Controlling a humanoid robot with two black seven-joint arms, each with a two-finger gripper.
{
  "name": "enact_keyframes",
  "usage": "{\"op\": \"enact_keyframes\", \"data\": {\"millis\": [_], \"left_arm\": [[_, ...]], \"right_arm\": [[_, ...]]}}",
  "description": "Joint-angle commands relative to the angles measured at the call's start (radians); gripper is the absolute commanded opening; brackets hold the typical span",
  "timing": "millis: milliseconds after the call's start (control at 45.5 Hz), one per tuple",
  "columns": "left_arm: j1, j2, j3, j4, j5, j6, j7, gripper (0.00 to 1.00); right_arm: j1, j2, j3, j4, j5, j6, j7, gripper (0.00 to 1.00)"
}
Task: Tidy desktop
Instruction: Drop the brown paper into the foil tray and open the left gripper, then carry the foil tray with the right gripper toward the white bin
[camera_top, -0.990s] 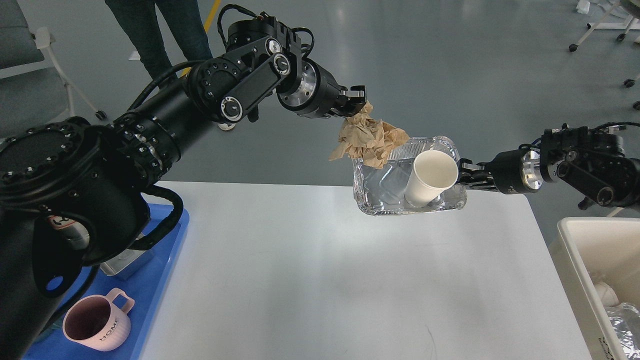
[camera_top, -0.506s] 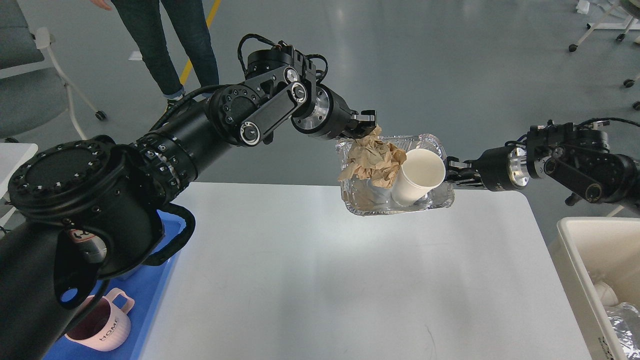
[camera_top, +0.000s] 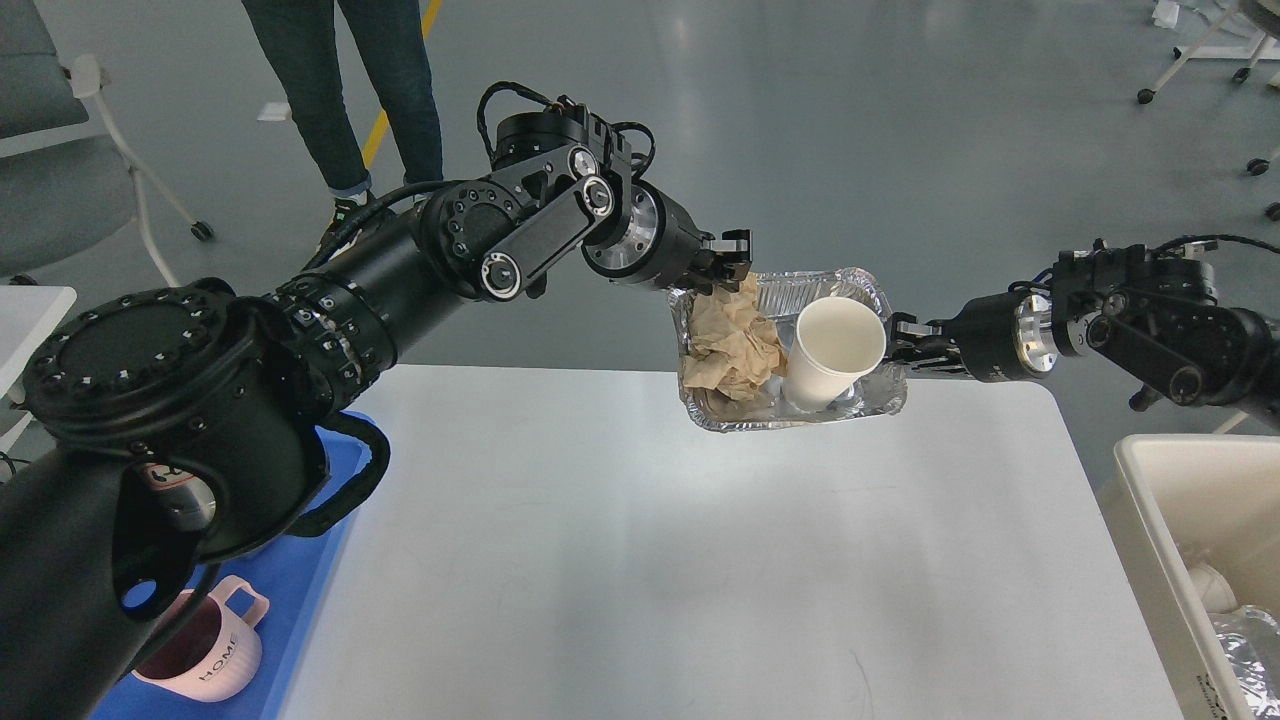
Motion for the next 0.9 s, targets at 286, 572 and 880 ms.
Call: {"op": "enact_keyframes", "data": {"millis": [286, 572, 880], "left_arm": [[0.021, 0.031, -0.002, 0.000, -0.253, 0.035, -0.002, 1.00], [0.038, 0.159, -0.054, -0.002, -0.568, 0.036, -0.075, 1.00], [0.115, 0.254, -0.106, 0.000, -0.694, 0.038, -0.276, 1.00]], "right_arm": [[-0.008, -0.013, 0.000, -0.001, 0.000, 0.003, 0.002, 0.00], [-0.037, -0.027, 0.000, 0.002, 0.002, 0.006, 0.002, 0.00], [-0.077, -0.076, 0.009, 0.017, 0.118, 0.008, 0.003, 0.00]]}}
